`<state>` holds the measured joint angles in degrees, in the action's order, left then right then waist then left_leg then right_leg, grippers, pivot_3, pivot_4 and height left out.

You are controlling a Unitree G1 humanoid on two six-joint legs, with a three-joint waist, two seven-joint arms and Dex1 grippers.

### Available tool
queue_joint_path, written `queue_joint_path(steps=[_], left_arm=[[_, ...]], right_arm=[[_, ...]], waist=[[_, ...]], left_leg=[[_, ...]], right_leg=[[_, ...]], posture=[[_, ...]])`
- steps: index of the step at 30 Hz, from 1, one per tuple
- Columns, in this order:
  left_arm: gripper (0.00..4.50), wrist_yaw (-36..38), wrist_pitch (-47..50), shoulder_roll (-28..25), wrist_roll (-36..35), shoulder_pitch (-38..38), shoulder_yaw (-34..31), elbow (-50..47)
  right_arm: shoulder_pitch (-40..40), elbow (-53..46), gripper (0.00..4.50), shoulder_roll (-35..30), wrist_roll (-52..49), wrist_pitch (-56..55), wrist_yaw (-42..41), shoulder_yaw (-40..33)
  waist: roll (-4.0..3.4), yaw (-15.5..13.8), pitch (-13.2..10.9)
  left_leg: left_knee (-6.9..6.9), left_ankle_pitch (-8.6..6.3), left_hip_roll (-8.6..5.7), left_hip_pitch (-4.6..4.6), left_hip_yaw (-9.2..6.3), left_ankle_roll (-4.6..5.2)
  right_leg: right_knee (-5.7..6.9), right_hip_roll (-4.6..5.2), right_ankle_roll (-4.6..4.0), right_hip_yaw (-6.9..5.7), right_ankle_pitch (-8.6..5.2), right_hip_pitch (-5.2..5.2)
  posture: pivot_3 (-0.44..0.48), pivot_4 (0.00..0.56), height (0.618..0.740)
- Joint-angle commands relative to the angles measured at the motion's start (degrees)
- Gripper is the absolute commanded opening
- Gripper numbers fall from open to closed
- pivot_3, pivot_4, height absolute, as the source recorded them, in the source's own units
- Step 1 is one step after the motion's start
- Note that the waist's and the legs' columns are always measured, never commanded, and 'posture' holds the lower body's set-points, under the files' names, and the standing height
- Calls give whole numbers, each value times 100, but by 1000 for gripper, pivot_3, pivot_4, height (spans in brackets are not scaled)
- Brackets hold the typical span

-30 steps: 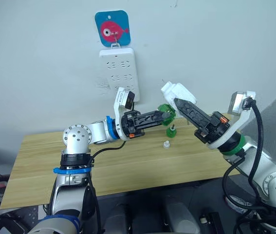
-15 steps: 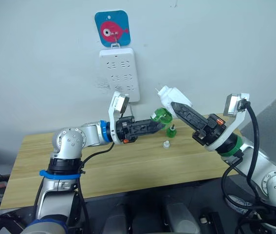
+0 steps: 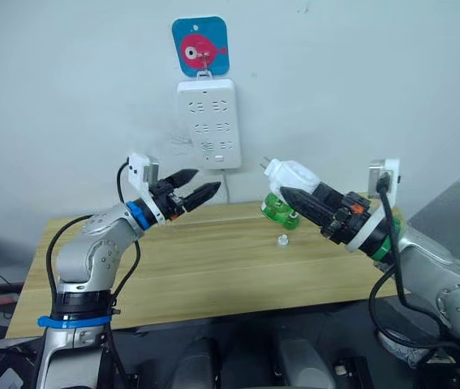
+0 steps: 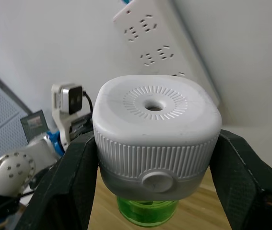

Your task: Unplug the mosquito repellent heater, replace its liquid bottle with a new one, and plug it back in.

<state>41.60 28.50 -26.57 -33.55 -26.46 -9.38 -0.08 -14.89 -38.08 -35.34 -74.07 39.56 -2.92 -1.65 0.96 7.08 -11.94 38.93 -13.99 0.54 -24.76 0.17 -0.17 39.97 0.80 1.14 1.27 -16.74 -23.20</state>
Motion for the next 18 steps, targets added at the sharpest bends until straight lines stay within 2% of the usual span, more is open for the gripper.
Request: queue_joint_path(steps=[1, 5, 18], left_arm=[[4500, -219, -819, -28, 508, -359, -139, 387], [4500, -265, -1231, -32, 869, -635, -16, 885], [4500, 576, -1695, 39, 1319, -1777, 432, 2498]], right_arm=[[-177, -361, 2952, -90, 440, 1, -253, 79], [-318, -394, 2952, -84, 712, 47, -321, 89], [-357, -521, 2952, -37, 757, 190, -309, -30]], waist=[[3, -48, 2], [3, -55, 2], [3, -56, 1]], left_leg=[[0, 0, 1, 0, -1, 0], [0, 0, 2, 0, -1, 0], [0, 0, 1, -1, -6, 0]], right_leg=[[0, 0, 0, -1, 0, 0], [0, 0, -1, -4, 0, 0], [2, 1, -1, -16, 1, 0]], posture=[[-219, 173, 740], [-233, 174, 740], [-266, 176, 740]])
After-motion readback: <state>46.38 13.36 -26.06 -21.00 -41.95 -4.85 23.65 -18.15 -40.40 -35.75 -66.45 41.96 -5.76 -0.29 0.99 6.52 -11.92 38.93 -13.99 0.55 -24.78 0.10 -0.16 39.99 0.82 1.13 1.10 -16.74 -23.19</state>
